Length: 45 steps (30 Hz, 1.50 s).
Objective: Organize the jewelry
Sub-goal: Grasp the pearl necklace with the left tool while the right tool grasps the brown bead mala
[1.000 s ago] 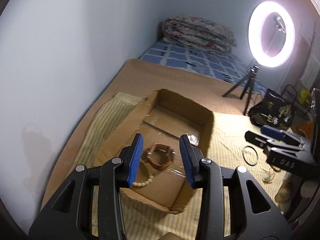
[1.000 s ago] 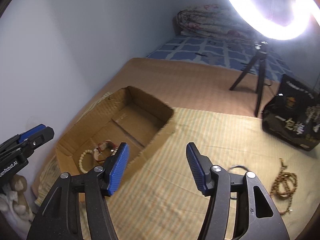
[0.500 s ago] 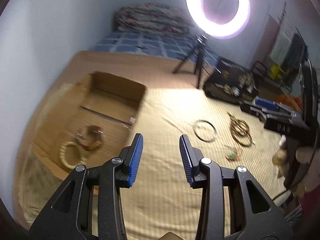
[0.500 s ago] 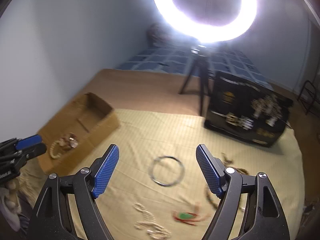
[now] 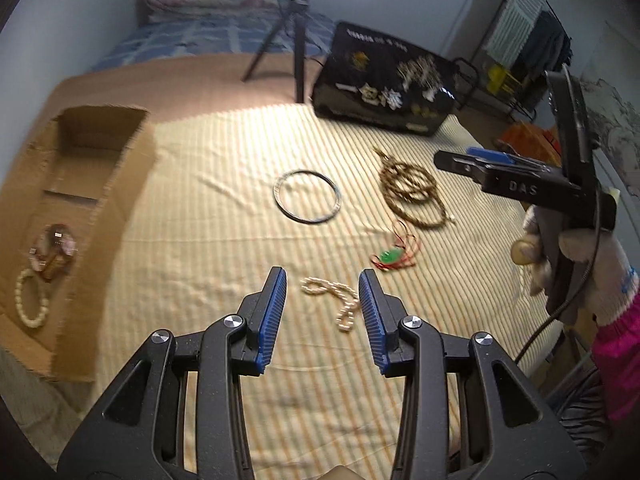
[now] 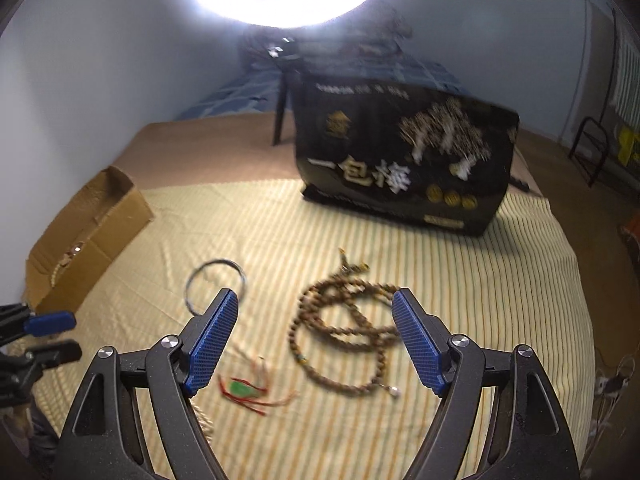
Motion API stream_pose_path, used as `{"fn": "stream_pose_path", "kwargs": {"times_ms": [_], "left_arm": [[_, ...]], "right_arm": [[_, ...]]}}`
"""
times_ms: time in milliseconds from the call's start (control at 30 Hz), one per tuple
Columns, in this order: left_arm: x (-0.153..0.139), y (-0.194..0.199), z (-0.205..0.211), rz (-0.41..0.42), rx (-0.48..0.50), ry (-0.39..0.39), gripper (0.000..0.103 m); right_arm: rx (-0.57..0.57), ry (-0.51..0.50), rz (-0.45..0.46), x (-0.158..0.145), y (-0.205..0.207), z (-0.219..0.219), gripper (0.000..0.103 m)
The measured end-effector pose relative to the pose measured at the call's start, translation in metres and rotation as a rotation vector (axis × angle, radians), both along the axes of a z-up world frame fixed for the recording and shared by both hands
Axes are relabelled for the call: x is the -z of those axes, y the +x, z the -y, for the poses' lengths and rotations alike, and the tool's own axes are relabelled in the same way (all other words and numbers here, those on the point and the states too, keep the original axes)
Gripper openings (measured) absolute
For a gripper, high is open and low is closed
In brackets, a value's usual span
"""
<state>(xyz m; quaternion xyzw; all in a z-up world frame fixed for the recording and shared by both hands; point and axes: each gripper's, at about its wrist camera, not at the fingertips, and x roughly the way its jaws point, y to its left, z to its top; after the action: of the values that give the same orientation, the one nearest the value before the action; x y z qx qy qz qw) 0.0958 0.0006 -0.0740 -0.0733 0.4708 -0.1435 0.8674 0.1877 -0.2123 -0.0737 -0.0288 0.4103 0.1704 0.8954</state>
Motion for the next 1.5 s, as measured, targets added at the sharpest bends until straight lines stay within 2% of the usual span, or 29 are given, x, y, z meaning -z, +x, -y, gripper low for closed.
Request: {"fn": "stream_pose_path", "kwargs": {"times_ms": [567, 667, 733, 800, 900, 1167, 1500], "left_arm": [[0.055, 0.031, 0.016, -0.235, 0.011, -0.105, 0.038], [0.064, 0.038, 0.017, -0.275, -0.005, -0.131, 0.054], [0.07, 0.042, 0.021, -0.292, -0.001, -0.137, 0.058], [0.071, 0.043, 0.025, -0.292, 0.01, -0.133, 0.066], [0.071, 0.043, 0.031, -0.284, 0.025, -0.125, 0.07], [0.072, 0.044, 0.043, -0.264, 0.051, -0.072, 0.07], [0.073, 0.037, 0.073, -0.209, 0.12, 0.067, 0.07]], "right_arm": [[0.036, 0.001, -0.126, 0.045, 0.029, 0.035, 0.079], [0.041, 0.016, -0.14, 0.048, 0.032, 0.037, 0.079], [0.041, 0.028, -0.151, 0.051, 0.035, 0.038, 0.079], [0.04, 0.043, -0.162, 0.053, 0.039, 0.038, 0.08], [0.038, 0.068, -0.178, 0.057, 0.045, 0.038, 0.082], [0.047, 0.11, -0.247, 0.075, 0.063, 0.032, 0.082], [0.046, 0.108, -0.27, 0.083, 0.076, 0.006, 0.083]]}}
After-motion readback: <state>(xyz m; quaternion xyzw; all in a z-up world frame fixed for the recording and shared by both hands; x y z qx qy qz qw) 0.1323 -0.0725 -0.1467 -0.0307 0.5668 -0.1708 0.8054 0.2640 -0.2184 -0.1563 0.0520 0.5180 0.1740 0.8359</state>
